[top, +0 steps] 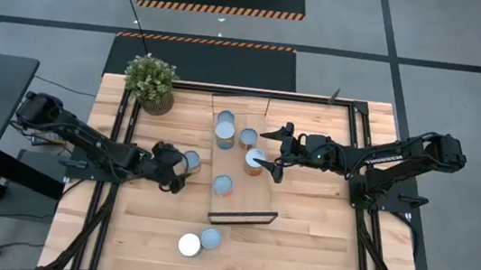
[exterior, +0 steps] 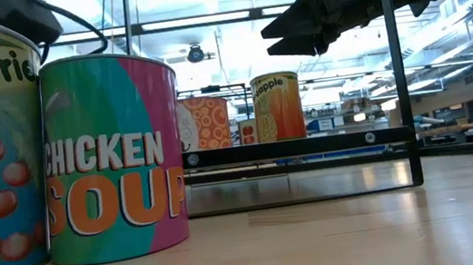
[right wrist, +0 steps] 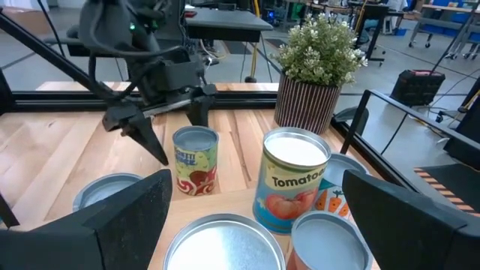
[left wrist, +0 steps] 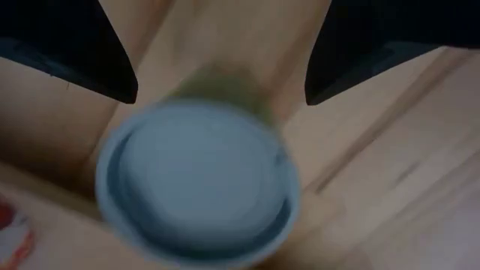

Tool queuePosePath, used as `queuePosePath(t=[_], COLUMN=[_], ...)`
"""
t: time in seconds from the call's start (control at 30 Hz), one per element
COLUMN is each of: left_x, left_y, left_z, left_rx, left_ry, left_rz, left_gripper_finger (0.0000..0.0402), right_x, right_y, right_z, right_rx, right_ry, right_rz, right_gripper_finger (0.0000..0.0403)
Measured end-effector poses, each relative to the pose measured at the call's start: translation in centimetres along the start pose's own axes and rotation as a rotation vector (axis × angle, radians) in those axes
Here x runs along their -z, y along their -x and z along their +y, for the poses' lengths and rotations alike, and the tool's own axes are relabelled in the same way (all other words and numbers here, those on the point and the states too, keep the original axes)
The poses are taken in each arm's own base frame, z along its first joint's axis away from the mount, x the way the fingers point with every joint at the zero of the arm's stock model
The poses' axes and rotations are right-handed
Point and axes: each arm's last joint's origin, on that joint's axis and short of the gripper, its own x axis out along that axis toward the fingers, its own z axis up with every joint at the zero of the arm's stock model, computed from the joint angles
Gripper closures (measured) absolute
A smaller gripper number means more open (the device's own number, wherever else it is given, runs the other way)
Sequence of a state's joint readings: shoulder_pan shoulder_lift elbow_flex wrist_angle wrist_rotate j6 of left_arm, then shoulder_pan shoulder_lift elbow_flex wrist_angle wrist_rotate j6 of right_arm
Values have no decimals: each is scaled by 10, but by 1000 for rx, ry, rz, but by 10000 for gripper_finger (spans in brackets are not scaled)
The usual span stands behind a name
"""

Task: Pick and place cans onto a shelf
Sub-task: Put the canned spaghetti sauce on the shelf

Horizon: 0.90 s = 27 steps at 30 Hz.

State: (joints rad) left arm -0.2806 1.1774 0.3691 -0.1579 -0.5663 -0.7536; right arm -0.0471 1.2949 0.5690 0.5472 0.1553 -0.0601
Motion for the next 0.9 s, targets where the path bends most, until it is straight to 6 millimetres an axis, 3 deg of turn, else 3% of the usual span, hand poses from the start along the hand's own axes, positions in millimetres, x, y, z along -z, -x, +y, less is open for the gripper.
queuePosePath(t=[0.23, 0.67, 0.9], left_x=[2, -3, -13], left_y=[-10, -10, -8], left_z=[10, 8, 3], left_rx=[4, 26, 37], left_ry=[-10, -29, -51], left_rz=[-112, -152, -171], left_gripper_finger=[13, 16, 83], right_x=[0, 0, 0], right_y=[0, 0, 0], right_z=[0, 0, 0], right_rx=[0, 0, 0], right_ry=[1, 2, 0], right_rz=[-1, -1, -1], right_gripper_finger=[4, 4, 4])
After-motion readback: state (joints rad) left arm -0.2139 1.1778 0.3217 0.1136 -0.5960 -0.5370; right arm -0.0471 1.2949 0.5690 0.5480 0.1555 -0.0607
